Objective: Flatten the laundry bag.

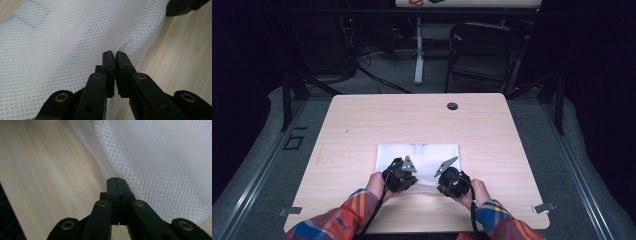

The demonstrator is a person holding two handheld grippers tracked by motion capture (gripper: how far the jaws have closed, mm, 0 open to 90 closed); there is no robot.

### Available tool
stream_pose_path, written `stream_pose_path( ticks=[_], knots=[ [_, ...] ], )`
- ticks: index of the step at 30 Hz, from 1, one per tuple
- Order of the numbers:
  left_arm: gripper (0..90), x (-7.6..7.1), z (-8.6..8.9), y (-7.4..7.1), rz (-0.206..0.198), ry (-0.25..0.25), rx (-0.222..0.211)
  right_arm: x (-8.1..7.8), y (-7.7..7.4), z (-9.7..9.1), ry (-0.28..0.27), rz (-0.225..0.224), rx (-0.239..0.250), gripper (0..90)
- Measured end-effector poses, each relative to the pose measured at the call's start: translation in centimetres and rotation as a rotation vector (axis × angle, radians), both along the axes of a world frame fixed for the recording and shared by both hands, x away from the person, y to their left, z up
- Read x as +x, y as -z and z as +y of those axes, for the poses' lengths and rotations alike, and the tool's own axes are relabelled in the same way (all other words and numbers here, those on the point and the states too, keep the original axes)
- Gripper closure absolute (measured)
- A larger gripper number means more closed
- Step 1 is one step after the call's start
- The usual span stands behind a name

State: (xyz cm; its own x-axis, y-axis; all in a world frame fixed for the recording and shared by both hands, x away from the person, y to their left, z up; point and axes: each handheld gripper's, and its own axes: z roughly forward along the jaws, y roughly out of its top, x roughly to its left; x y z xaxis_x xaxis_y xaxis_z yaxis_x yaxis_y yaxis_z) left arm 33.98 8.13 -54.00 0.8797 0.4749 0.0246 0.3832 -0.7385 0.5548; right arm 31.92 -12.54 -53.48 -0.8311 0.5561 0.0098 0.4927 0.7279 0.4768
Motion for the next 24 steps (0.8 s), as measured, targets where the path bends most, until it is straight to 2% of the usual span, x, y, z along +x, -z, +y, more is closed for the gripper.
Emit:
stream_pose_path(
  ticks=[5,9,12,15,17,19,20,24],
  knots=[
    [86.7,0.0,0.0,0.0,-0.002,-0.011,-0.012,0.6,1.0,0.3,0.007,-0.026,-0.016,90.0],
    [86.9,0.1,0.1,-0.2,-0.008,-0.032,-0.033,0.6,1.6,1.0,-0.025,-0.018,-0.029,90.0],
    [86.9,0.1,0.1,-0.2,-0.014,-0.027,-0.034,0.4,1.7,1.7,-0.036,-0.058,-0.04,90.0],
    [86.9,0.0,0.0,-0.3,-0.015,-0.027,-0.034,0.7,1.9,1.6,-0.013,-0.105,-0.037,90.0],
    [87.0,0.1,0.1,-0.3,-0.016,-0.021,-0.031,0.8,1.9,1.6,-0.005,-0.114,-0.045,90.0],
    [87.0,0.1,0.1,-0.3,-0.012,-0.02,-0.032,1.1,2.2,1.4,0.01,-0.105,-0.039,90.0],
    [86.9,0.0,0.1,-0.3,-0.01,-0.024,-0.038,1.2,2.4,1.2,0.01,-0.106,-0.057,90.0],
    [87.0,0.0,0.1,-0.3,-0.014,-0.019,-0.034,1.4,2.4,1.1,0.012,-0.099,-0.059,90.0]
  ],
)
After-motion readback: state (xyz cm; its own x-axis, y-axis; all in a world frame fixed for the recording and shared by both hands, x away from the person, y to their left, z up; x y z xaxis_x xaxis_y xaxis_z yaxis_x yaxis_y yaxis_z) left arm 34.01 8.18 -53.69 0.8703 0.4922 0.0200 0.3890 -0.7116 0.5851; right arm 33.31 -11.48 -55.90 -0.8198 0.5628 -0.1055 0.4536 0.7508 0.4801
